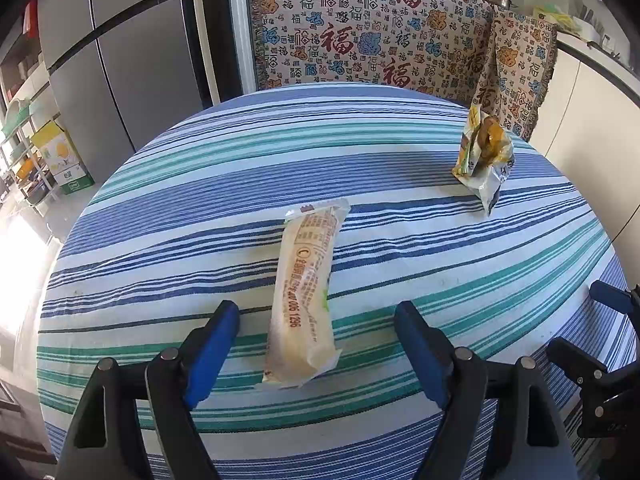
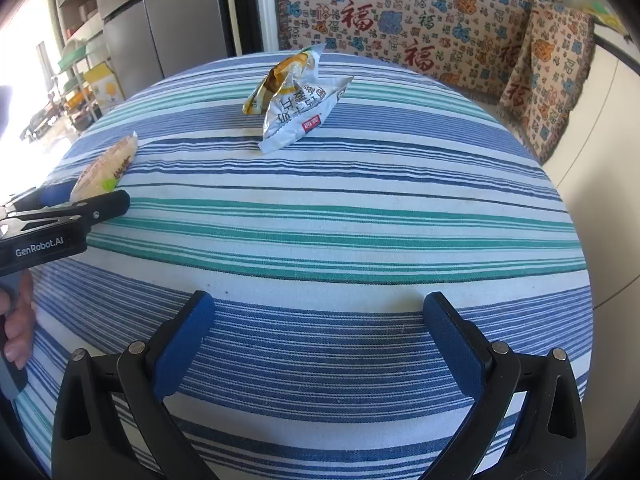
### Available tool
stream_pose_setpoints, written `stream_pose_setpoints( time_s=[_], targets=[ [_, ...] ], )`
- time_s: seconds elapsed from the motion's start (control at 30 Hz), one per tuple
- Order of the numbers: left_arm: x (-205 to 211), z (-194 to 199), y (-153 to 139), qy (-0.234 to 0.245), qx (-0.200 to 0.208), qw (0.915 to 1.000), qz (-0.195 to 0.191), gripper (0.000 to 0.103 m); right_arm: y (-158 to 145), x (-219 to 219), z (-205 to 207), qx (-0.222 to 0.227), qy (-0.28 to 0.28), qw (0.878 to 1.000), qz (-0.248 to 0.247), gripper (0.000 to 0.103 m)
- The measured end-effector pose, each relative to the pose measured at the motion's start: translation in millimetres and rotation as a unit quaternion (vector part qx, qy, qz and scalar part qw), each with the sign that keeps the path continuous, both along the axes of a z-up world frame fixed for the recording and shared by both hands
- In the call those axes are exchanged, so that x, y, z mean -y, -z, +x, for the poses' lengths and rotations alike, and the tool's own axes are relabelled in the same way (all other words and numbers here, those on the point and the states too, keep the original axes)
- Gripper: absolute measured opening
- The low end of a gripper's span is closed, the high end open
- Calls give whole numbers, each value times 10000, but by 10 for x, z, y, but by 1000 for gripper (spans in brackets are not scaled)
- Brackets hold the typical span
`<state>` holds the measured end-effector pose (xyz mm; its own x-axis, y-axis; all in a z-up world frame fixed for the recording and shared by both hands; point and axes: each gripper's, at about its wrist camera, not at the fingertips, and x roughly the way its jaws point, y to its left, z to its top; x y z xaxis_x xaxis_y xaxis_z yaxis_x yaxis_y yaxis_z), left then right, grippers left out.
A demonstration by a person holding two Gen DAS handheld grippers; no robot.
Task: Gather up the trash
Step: 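Grasp the yellow-and-white snack bag with the right gripper while the left holds the bread wrapper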
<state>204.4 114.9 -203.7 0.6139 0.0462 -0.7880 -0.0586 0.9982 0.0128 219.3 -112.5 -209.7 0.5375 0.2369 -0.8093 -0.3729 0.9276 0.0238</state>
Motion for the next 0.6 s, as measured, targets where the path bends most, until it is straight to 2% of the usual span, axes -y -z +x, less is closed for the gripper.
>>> stream_pose_setpoints(
  time_s=[0.27,0.37,0.5,0.57,0.6],
  targets=[
    [3,-3,5,5,-1,10000,9,83,-6,-20,74,-47,91,9999,-11,103],
    [8,-12,16,13,-3,10000,15,84,-19,-127,355,-187,245,9995,-29,103],
    [22,4,31,47,-19,10000,15,87,-17,-365,792,-128,482,9987,49,103],
    [24,9,34,52,-22,10000,11,87,-29,-516,986,-5,546,9984,118,97],
    [26,10,34,50,-19,10000,11,88,-37,-581,1049,74,502,9986,123,89]
  ],
)
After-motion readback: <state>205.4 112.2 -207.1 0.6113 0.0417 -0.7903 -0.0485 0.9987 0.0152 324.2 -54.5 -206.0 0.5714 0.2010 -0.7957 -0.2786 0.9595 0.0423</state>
